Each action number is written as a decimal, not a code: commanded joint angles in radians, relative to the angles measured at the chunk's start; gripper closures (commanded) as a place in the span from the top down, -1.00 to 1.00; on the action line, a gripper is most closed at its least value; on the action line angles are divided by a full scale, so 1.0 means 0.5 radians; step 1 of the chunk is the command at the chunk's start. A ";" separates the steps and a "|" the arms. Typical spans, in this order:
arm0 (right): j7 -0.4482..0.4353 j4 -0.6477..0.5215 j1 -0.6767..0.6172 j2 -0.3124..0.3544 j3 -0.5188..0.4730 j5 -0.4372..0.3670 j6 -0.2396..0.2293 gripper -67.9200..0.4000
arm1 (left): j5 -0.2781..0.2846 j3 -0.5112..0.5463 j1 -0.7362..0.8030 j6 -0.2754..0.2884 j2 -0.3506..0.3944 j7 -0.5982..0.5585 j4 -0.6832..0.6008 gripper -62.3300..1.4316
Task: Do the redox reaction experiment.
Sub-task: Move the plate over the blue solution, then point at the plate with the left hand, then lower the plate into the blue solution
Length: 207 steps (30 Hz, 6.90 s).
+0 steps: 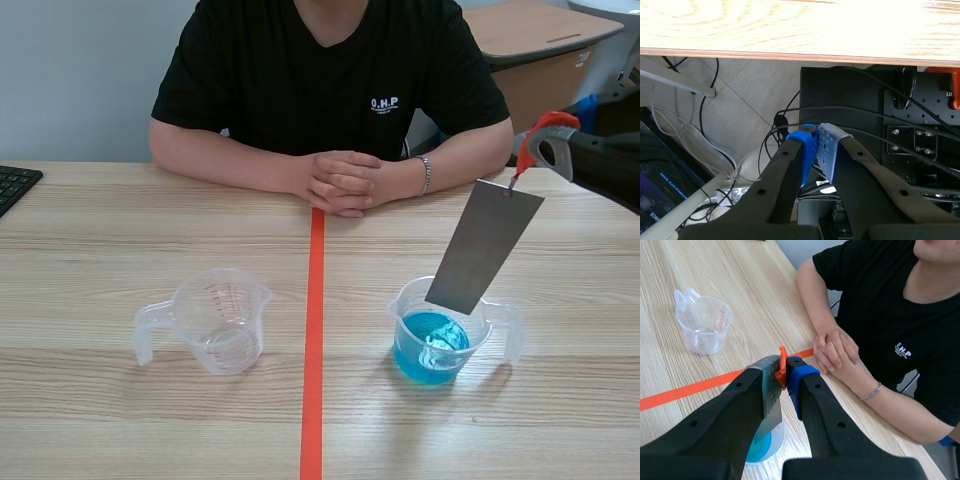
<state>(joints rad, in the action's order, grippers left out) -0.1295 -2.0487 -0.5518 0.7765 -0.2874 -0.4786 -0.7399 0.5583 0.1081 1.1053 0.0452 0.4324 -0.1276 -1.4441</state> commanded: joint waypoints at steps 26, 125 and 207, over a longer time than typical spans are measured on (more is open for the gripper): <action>-0.036 -0.013 0.030 0.036 0.019 0.006 -0.011 -0.94 | -0.001 0.090 0.015 0.072 0.690 0.042 -0.367 -0.82; -0.037 -0.013 0.030 0.031 0.018 0.006 -0.011 -0.94 | -1.441 -1.774 -2.639 0.507 -0.475 0.198 0.246 -0.82; -0.030 -0.013 0.034 0.031 0.049 0.024 -0.011 -0.94 | -1.198 -1.401 -2.106 0.362 0.270 -0.032 -0.211 -0.82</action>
<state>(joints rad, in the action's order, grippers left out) -0.1295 -2.0487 -0.5491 0.7784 -0.2718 -0.4595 -0.7399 -0.0513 -0.6041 0.0422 0.2329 0.5594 -0.1287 -1.5387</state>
